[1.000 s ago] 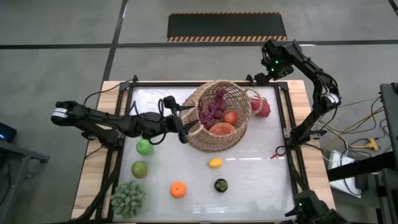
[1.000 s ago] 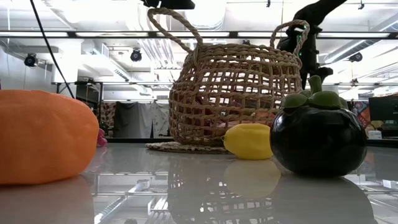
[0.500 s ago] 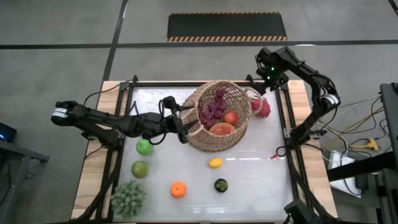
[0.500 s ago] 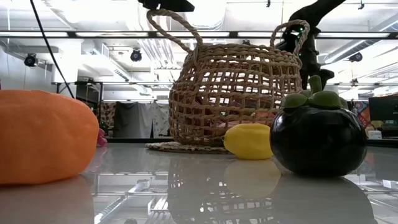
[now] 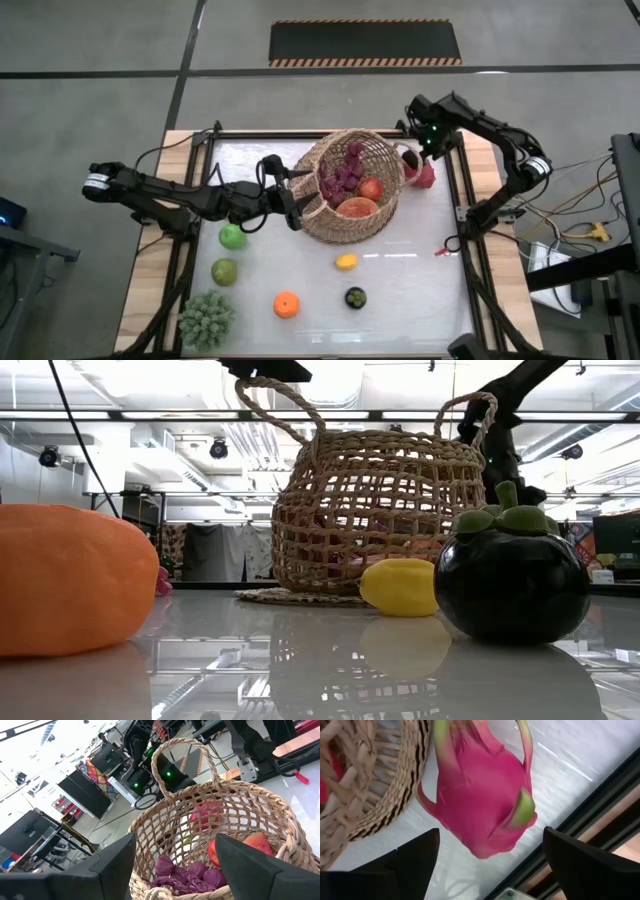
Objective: Build produce basket
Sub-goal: Put the pink dragon fruit into the brown basket
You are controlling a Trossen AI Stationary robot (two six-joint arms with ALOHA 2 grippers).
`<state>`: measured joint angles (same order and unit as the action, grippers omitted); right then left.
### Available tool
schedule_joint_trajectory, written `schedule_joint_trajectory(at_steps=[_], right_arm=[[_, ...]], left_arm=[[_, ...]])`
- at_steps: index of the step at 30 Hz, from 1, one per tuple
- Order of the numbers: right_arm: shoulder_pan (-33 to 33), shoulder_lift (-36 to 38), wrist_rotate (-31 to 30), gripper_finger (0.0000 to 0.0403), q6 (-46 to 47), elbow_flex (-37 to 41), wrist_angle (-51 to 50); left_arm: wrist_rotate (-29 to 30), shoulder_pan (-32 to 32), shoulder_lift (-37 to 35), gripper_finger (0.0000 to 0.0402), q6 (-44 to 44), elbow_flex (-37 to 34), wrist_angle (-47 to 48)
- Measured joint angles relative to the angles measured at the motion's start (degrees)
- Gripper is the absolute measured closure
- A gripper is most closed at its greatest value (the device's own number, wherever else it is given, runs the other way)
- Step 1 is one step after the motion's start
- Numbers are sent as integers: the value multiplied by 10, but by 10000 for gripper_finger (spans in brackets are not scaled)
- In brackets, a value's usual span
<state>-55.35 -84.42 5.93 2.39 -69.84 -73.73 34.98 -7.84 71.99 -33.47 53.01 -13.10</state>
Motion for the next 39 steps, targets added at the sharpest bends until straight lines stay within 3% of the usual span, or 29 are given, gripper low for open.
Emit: schedule_joint_trajectory(at_steps=[17, 29, 39], right_arm=[[27, 1, -5, 64, 6, 88, 96], [27, 1, -2, 175, 6, 91, 113], [26, 18, 5, 187, 0, 60, 117]], left_arm=[[0, 0, 0, 147, 0, 0, 0], [0, 0, 0, 147, 1, 0, 0], [0, 0, 0, 147, 3, 0, -2]])
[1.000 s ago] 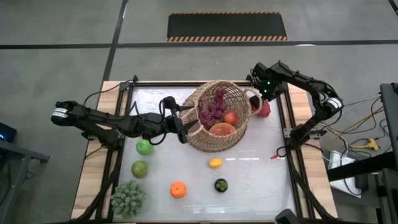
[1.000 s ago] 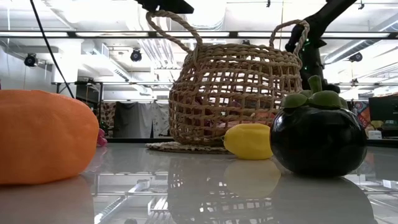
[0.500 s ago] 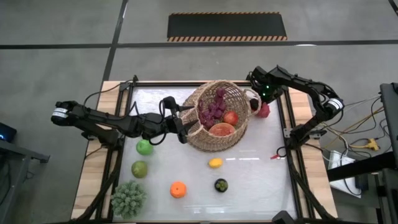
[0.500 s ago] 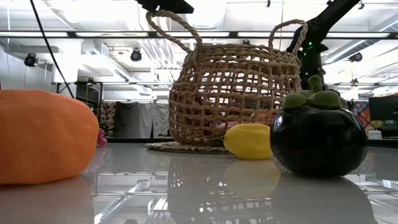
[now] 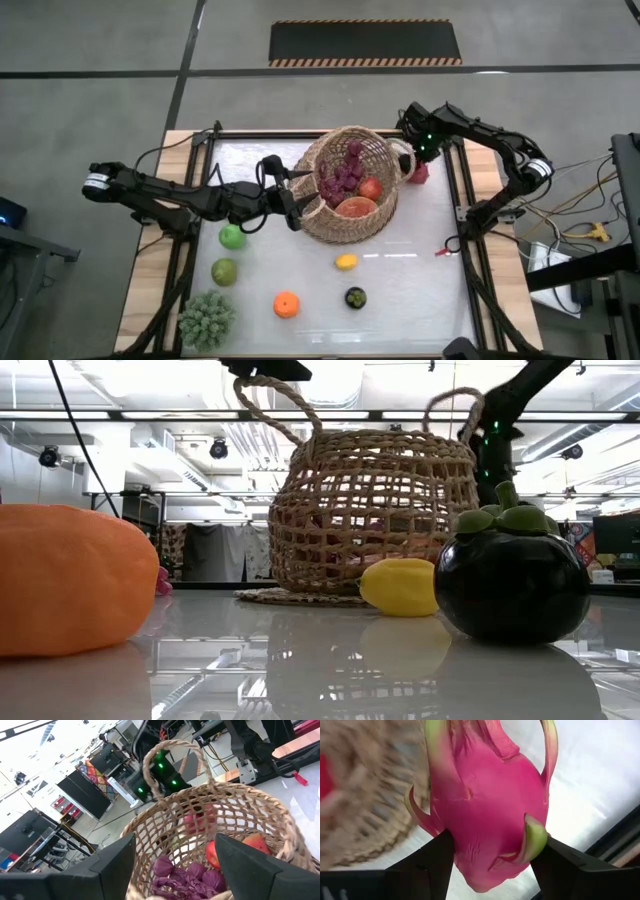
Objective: Build produce basket
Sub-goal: Put the pink dragon fruit into the brown basket
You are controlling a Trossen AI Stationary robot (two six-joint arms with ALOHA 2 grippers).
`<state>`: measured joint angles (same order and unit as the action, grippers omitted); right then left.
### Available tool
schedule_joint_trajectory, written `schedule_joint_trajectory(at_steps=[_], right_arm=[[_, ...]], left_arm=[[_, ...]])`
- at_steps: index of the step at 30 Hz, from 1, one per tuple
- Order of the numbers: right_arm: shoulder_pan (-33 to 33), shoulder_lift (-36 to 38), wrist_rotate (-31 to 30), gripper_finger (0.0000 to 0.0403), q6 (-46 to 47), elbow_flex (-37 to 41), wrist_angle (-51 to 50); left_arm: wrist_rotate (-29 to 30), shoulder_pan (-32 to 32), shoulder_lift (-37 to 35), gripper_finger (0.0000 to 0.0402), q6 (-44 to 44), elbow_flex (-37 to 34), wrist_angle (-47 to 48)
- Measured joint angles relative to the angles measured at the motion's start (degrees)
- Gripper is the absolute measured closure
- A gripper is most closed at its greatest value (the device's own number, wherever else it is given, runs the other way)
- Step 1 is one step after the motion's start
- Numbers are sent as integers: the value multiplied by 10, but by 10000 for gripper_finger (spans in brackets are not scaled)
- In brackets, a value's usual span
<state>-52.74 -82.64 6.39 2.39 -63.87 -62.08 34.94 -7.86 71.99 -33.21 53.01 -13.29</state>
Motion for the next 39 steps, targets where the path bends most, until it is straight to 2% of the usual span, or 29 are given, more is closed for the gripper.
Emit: schedule_joint_trajectory(at_steps=[15, 21, 24, 29, 33, 39], right_arm=[[-1, 79, -72, 186, -7, -186, -24], [9, 145, -73, 186, -11, -236, 66], [26, 194, -33, 186, -29, -236, 146], [72, 258, 86, 186, -38, -227, 237], [129, 296, 165, 186, -45, -191, 286], [247, 351, 181, 186, -30, -56, 403]], left_arm=[[-4, 0, 0, 147, 17, 0, -7], [-25, 0, 0, 147, 29, 0, -38], [-45, 0, 0, 147, 31, 0, -60], [-83, 0, 0, 147, 34, 3, -105], [-151, 0, 0, 147, 49, 3, -142], [-216, 0, 0, 147, 60, 3, -195]])
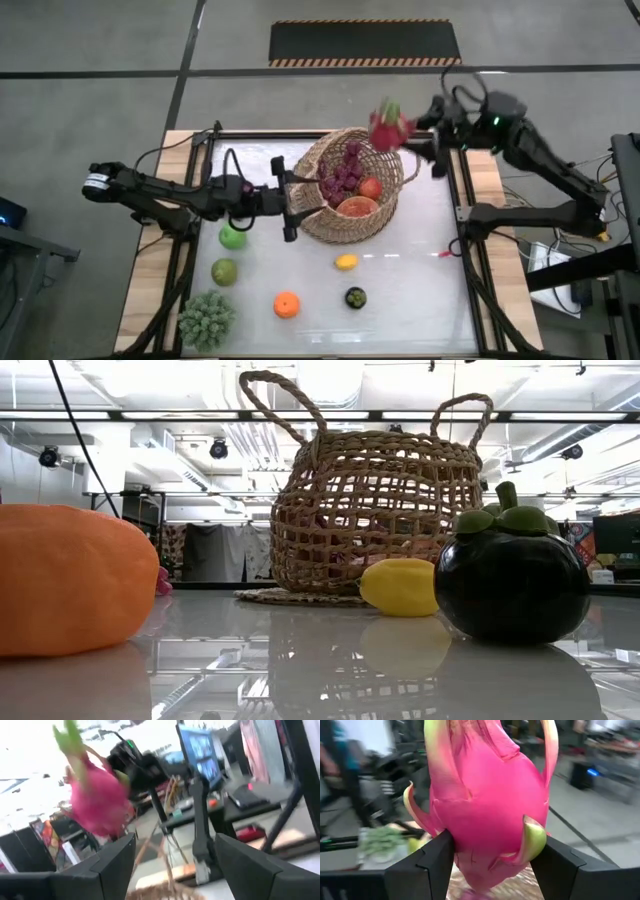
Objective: Build produce basket
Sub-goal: Put the pink dragon fruit into the brown basket
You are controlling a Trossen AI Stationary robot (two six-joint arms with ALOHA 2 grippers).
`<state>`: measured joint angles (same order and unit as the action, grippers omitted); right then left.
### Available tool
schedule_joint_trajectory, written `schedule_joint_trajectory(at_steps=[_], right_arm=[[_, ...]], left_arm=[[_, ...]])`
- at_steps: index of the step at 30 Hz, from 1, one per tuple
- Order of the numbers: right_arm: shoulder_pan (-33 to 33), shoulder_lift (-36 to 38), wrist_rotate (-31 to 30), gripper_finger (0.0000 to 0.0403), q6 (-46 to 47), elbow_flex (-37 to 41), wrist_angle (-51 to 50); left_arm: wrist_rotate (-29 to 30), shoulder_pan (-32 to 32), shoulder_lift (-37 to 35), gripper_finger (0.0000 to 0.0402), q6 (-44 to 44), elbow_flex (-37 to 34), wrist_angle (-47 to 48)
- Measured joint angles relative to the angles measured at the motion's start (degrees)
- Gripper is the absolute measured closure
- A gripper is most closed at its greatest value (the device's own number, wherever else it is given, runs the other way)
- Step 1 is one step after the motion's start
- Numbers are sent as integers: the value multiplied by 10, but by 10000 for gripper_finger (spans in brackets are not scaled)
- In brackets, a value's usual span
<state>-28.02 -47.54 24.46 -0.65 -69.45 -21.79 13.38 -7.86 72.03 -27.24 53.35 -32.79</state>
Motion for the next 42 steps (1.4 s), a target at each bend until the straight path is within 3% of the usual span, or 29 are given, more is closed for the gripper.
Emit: schedule_joint_trajectory(at_steps=[5, 12, 18, 35, 42], right_arm=[[86, 23, -2, 186, 13, 123, 160], [158, 7, -26, 186, -8, 214, 280], [181, -22, -155, 186, -33, 245, 289], [184, -59, -159, 186, -34, 246, 278], [184, -63, -157, 186, -33, 246, 278]], left_arm=[[-11, 0, 19, 147, 0, 3, -71], [-66, 0, 64, 147, 0, 21, -135], [-71, 5, 101, 147, -1, 39, -158], [41, 36, 179, 148, -1, 80, -188], [50, 45, 185, 164, -1, 80, -189]])
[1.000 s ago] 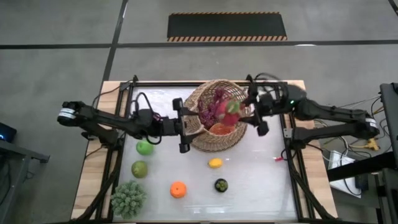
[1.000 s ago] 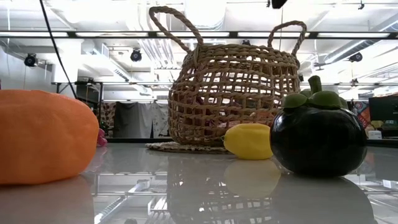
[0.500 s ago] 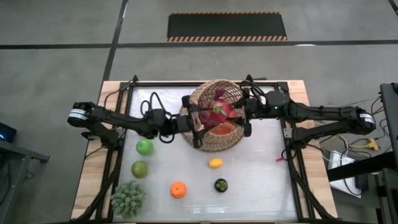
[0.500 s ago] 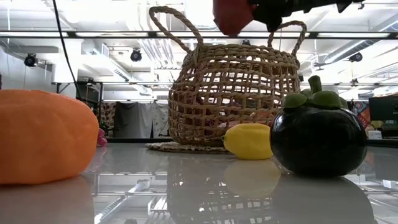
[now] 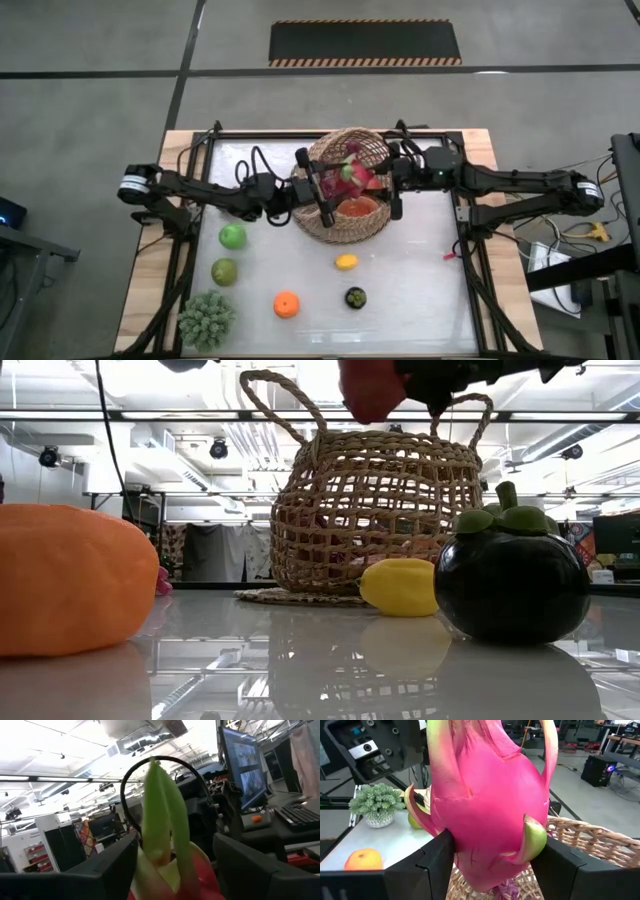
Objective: Build produce basket
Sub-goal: Put the pink dragon fruit into the brown basket
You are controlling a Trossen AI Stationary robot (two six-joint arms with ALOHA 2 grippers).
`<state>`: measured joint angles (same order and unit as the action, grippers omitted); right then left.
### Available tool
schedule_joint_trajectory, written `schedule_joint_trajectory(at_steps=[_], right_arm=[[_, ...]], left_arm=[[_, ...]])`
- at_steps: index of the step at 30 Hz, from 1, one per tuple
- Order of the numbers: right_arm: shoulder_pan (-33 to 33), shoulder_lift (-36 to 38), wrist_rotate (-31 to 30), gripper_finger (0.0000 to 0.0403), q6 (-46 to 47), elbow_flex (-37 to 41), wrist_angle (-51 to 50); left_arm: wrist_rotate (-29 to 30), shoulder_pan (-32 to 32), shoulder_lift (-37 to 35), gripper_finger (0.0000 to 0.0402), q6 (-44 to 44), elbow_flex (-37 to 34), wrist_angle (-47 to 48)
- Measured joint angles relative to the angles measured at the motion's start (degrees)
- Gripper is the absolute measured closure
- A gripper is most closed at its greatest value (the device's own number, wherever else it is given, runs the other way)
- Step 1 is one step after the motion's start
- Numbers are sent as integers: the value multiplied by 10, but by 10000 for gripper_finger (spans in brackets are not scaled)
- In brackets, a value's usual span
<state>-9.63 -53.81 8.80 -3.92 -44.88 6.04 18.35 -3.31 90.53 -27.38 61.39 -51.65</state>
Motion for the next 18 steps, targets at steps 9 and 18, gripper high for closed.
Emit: schedule_joint_trajectory(at_steps=[9, 18], right_arm=[[0, -8, 0, 185, 7, 0, 0], [0, 11, -41, 115, 12, 0, -7]], left_arm=[[1, 0, 1, 330, -1, 0, 11], [-3, 2, 3, 396, -1, -1, 13]])
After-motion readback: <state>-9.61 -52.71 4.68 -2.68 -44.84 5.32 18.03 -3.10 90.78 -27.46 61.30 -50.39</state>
